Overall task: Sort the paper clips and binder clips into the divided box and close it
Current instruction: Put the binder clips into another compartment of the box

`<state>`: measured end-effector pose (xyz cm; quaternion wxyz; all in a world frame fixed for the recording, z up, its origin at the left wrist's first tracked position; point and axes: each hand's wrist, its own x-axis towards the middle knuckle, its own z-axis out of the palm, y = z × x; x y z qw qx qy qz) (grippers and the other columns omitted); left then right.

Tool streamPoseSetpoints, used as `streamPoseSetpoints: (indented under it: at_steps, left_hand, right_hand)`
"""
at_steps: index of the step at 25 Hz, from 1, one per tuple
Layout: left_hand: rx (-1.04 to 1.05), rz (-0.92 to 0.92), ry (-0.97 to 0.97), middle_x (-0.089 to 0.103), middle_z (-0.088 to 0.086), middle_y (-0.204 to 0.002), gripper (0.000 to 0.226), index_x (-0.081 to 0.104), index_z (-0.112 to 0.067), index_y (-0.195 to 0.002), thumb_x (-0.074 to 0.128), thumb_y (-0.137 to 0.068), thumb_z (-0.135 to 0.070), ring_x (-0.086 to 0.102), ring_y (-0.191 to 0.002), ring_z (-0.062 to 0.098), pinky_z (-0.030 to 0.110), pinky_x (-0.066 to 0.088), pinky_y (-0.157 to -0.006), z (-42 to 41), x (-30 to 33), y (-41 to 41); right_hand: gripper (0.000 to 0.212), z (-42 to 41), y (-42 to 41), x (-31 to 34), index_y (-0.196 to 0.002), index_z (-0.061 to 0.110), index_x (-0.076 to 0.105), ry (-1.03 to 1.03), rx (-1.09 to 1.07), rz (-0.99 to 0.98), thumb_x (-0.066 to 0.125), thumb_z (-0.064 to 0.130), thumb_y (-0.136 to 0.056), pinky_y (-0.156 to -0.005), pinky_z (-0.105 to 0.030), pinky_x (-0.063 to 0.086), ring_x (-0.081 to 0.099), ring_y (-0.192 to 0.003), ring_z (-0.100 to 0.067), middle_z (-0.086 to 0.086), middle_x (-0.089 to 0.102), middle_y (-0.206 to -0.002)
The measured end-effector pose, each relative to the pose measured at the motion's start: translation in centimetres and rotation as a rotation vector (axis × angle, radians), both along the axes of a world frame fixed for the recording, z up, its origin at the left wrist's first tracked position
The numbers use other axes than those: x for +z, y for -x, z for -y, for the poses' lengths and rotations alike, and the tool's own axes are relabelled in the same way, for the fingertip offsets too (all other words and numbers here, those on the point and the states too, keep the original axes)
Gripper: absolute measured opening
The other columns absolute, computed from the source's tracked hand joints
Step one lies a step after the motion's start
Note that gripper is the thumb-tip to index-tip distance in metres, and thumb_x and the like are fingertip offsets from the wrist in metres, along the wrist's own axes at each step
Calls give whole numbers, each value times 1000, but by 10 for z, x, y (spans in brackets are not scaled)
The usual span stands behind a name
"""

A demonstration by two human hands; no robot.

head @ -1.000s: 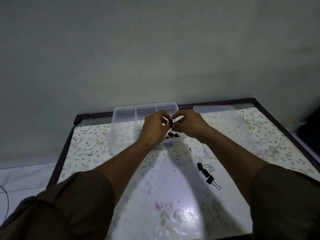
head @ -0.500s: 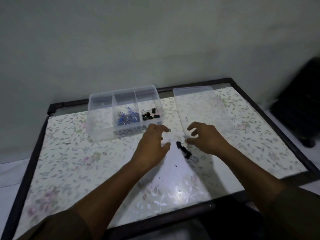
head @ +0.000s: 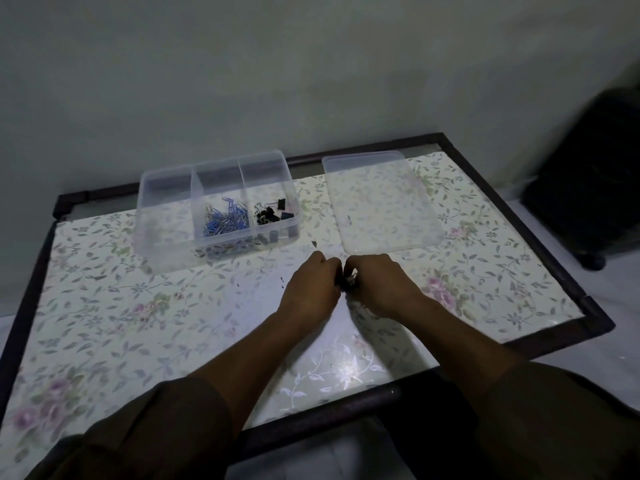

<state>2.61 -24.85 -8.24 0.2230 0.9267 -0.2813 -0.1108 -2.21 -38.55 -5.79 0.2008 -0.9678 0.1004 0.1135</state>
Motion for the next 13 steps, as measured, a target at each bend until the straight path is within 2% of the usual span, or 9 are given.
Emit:
streamPoseSetpoints:
  at_steps: [4,7,10,13]
  left_hand:
    - [122,-79,196,71,4,-98,17,75,-14,-97,66,-84,-8,67,-87,20,28,54,-72,-5,5,9]
    - [213,-205,354,77,0,-96,23,79,-14,-99,67,-83,-4,70,-84,16,7,46,-63,-12,11,12]
    - [287,-251,447,76,0,-95,23,78,-17,-98,69,-81,-3,69,-77,12,13,47,-66,-19,13,12]
    - [332,-289,545,73,0,-100,21,75,-17,-96,71,-81,-3,73,-75,9,13,52,-66,-28,23,5]
  right_hand:
    - [28,4,7,6,-110,15,75,-278,-135,16,79,14,-81,-74,-33,57,72,-87,-22,-9,76,-101]
    - [24,3,10,8,-106,16,78,-399,-194,31,78,12,-82,-64,-24,50,72,-81,-17,-9,78,-97]
    - [18,-5,6,11,-100,18,80,-461,-223,83,76,12,-83,-77,-37,61,74,-82,-18,-4,79,-92]
    - [15,-16,0,21,-97,21,81,-533,-250,137,78,14,-84,-84,-43,61,75,-83,-14,4,79,-87]
